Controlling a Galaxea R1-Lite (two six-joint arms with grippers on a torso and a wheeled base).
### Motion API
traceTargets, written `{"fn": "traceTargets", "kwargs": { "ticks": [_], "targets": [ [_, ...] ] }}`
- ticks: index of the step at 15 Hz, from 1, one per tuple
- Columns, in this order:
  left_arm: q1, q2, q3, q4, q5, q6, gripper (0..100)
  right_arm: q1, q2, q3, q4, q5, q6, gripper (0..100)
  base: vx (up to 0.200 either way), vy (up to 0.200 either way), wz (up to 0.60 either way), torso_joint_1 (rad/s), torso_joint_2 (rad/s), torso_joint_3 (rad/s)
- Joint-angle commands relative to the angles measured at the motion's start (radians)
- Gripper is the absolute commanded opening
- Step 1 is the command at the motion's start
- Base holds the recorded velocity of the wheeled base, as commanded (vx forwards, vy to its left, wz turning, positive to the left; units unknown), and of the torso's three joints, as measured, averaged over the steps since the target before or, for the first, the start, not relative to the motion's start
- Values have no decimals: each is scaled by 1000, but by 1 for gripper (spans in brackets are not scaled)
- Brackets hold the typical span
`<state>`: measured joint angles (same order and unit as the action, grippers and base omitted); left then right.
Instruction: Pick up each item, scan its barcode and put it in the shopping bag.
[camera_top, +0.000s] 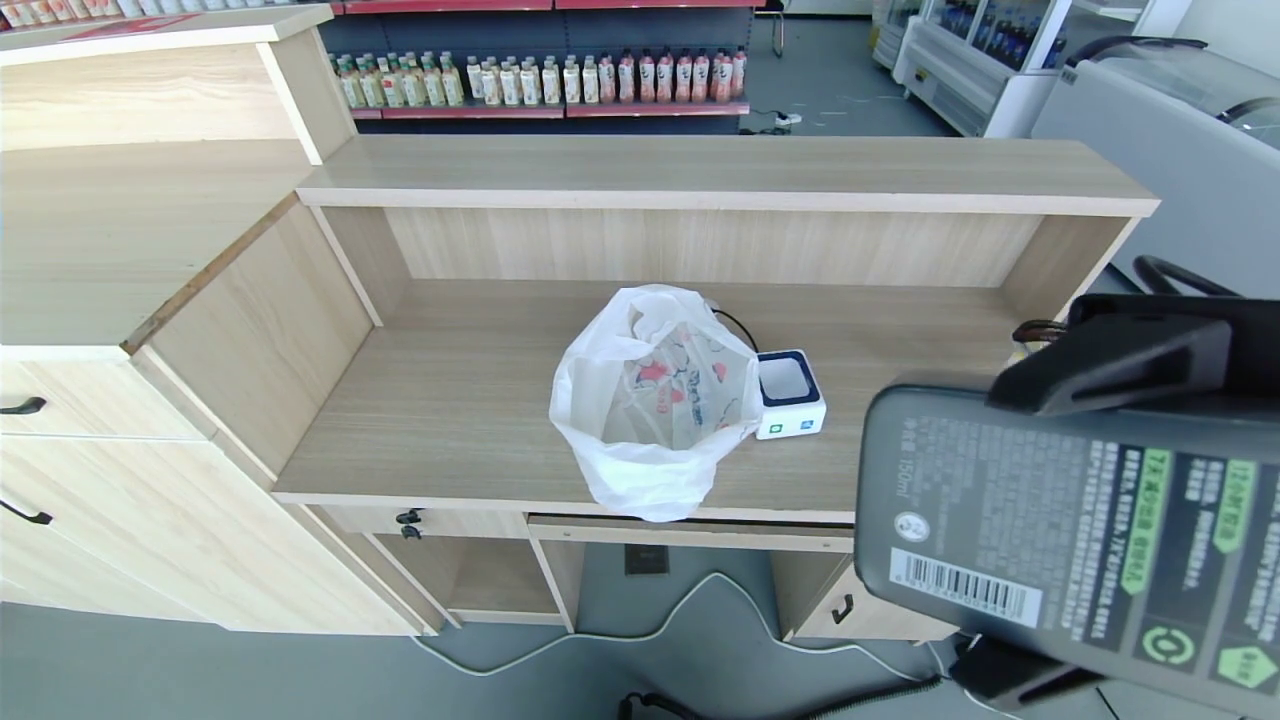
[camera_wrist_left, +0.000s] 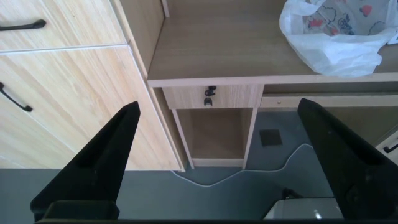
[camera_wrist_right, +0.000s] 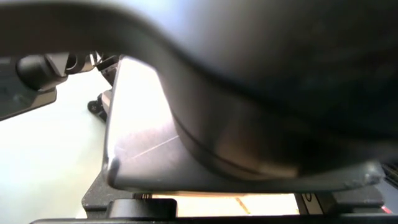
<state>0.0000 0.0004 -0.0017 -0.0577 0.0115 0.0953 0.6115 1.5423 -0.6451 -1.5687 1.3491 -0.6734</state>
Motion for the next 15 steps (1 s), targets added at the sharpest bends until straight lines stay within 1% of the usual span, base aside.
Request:
{"fn": "traceTargets", "kwargs": {
  "ticks": [1,3,6,15],
  "targets": [
    [0,0,0,-1,1,0,100,-41,-85,68,13,1,2,0,0,0,0,0,0,0],
    [0,0,0,-1,1,0,100,-68,-139,117,35,-1,0,0,0,0,0,0,0,0],
    [0,0,0,-1,1,0,100,-90,-149,122,35,-13,-2,0,0,0,0,0,0,0],
    [0,0,0,-1,1,0,100,-95,-200,147,33,-15,-2,0,0,0,0,0,0,0]
  ]
}}
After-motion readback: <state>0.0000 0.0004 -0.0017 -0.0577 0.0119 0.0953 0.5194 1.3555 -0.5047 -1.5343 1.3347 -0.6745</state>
